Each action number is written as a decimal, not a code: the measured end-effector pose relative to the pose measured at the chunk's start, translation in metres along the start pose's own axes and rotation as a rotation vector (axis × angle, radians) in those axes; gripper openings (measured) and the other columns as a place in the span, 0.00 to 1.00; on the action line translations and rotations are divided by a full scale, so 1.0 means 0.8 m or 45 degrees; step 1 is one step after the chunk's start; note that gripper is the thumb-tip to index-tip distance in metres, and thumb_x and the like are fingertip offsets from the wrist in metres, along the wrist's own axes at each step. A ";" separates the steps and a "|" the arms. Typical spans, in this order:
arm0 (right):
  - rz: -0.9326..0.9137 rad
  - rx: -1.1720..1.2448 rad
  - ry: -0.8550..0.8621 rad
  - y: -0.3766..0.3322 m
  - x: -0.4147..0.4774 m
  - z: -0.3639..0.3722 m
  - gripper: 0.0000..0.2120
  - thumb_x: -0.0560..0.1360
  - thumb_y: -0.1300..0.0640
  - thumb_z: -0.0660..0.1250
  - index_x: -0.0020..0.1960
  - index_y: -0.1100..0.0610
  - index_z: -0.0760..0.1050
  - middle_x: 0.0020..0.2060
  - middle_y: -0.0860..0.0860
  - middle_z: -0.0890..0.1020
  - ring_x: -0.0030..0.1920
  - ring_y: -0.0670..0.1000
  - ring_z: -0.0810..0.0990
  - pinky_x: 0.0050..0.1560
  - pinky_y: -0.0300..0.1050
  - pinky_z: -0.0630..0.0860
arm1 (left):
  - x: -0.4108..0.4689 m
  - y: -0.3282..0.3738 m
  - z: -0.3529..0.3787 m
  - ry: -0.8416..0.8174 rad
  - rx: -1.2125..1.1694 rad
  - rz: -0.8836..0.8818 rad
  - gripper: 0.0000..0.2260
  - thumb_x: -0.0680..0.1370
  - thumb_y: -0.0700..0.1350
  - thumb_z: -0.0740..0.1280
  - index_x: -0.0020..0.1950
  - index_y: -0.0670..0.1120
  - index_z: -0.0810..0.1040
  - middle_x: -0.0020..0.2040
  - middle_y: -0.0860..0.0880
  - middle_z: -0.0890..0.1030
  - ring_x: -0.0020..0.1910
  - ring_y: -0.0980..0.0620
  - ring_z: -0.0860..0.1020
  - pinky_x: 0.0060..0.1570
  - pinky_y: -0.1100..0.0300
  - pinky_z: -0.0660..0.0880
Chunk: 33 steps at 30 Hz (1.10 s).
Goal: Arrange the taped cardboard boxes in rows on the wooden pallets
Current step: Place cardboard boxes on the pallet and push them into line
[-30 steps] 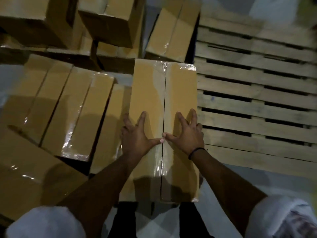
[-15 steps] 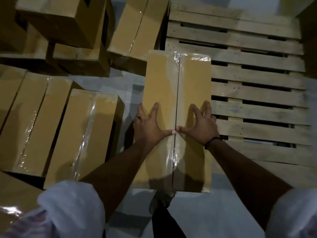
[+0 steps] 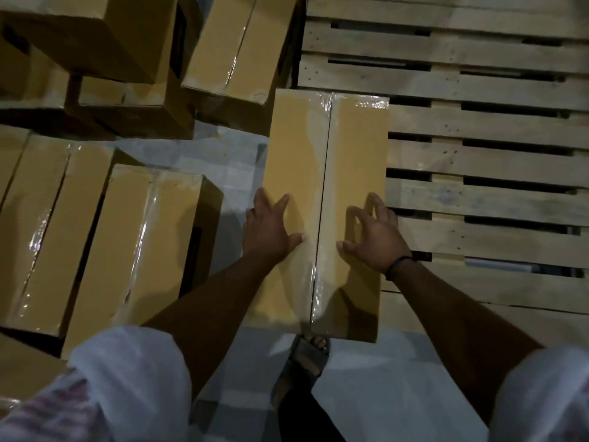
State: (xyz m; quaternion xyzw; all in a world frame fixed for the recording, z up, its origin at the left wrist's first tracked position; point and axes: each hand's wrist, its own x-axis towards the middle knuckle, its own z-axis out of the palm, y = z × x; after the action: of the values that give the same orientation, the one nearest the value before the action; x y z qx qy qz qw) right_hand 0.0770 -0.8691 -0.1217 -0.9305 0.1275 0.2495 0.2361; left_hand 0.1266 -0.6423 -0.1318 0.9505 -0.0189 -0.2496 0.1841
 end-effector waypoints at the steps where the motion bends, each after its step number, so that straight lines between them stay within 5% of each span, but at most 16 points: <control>1: -0.007 -0.041 -0.001 0.003 -0.006 0.007 0.39 0.73 0.42 0.74 0.79 0.44 0.61 0.82 0.47 0.43 0.80 0.62 0.47 0.75 0.63 0.63 | -0.004 -0.003 0.003 0.003 0.022 0.009 0.43 0.73 0.59 0.76 0.82 0.58 0.55 0.83 0.44 0.42 0.79 0.34 0.56 0.74 0.38 0.64; 13: -0.002 -0.238 -0.108 -0.007 -0.144 0.086 0.39 0.74 0.39 0.71 0.79 0.46 0.58 0.82 0.52 0.43 0.80 0.64 0.42 0.73 0.66 0.65 | -0.161 -0.077 0.034 -0.335 0.130 0.057 0.43 0.78 0.50 0.74 0.84 0.58 0.48 0.83 0.43 0.40 0.79 0.36 0.58 0.73 0.42 0.65; 19: 0.018 -0.209 -0.029 -0.006 -0.214 0.138 0.36 0.75 0.41 0.72 0.78 0.47 0.62 0.81 0.50 0.48 0.80 0.61 0.46 0.71 0.66 0.69 | -0.206 -0.118 0.058 -0.263 0.006 0.126 0.39 0.81 0.39 0.68 0.83 0.59 0.50 0.79 0.41 0.60 0.72 0.38 0.71 0.70 0.45 0.72; 22: 0.009 -0.175 0.061 0.001 -0.237 0.159 0.34 0.77 0.49 0.72 0.78 0.47 0.63 0.81 0.53 0.52 0.80 0.62 0.48 0.74 0.64 0.63 | -0.221 -0.136 0.063 -0.192 -0.034 0.153 0.37 0.82 0.36 0.65 0.83 0.61 0.52 0.70 0.43 0.73 0.58 0.45 0.76 0.56 0.49 0.78; 25: -0.063 -0.137 0.228 0.004 -0.250 0.180 0.27 0.76 0.58 0.72 0.73 0.50 0.71 0.76 0.57 0.63 0.77 0.64 0.57 0.73 0.64 0.66 | -0.233 -0.154 0.072 -0.104 -0.093 0.206 0.35 0.81 0.35 0.64 0.83 0.59 0.56 0.64 0.42 0.77 0.50 0.50 0.74 0.49 0.58 0.72; 33: 0.032 -0.083 0.451 0.018 -0.236 0.202 0.25 0.76 0.58 0.71 0.71 0.45 0.72 0.78 0.55 0.60 0.75 0.65 0.62 0.69 0.63 0.71 | -0.222 -0.166 0.101 0.151 -0.206 0.301 0.29 0.81 0.42 0.70 0.80 0.55 0.67 0.68 0.45 0.78 0.62 0.44 0.77 0.60 0.55 0.74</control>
State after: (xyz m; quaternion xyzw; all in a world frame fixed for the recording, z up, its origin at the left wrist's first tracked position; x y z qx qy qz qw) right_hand -0.1528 -0.7780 -0.1512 -0.9654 0.1705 0.0886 0.1766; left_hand -0.0752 -0.5234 -0.1617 0.9367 -0.0997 -0.1703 0.2891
